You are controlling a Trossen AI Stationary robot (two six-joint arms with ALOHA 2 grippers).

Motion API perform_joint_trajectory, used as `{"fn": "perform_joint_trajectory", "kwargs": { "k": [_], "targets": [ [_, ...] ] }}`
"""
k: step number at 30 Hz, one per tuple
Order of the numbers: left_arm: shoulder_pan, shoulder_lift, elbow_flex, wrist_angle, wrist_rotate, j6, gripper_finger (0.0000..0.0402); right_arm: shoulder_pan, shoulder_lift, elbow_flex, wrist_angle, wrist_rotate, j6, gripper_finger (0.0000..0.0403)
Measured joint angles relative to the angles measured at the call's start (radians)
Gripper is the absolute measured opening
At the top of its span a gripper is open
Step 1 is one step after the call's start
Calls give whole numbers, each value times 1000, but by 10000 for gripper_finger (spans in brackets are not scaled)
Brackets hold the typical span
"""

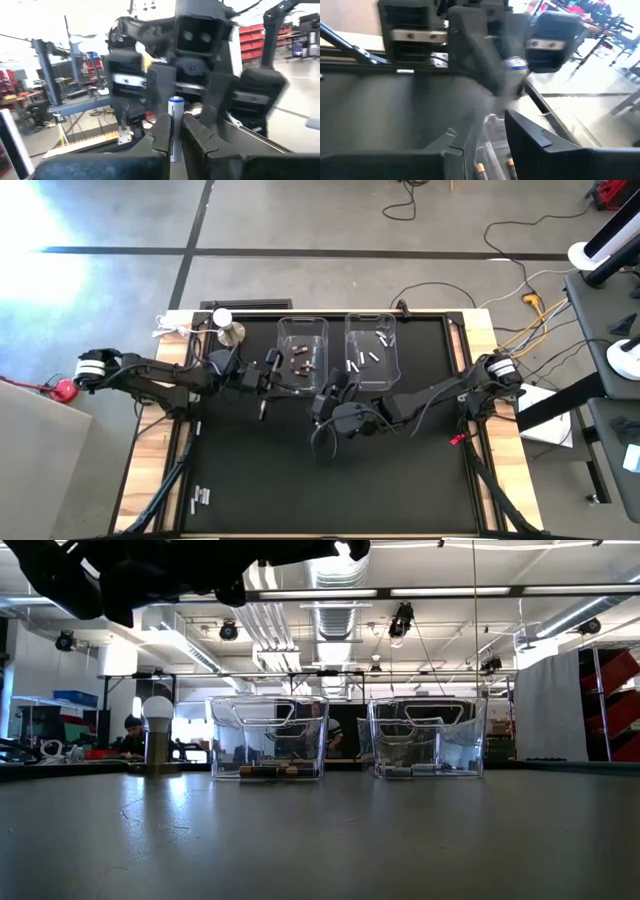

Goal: Sort batteries
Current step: Put the white battery into the right transparent bin

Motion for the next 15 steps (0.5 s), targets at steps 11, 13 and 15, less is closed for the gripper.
{"fn": "perform_joint_trajectory", "kwargs": {
  "k": [11, 13, 15],
  "targets": [
    [-3, 8, -2, 25, 8, -8, 8, -10, -15, 1, -16, -44, 7, 151],
    [-4, 15, -2, 51, 9, -11, 8, -13, -14, 1, -1, -103, 1, 160],
    [-6, 28, -2, 70, 8, -17, 8, -16, -13, 1, 16, -131, 8, 164]
  ]
}}
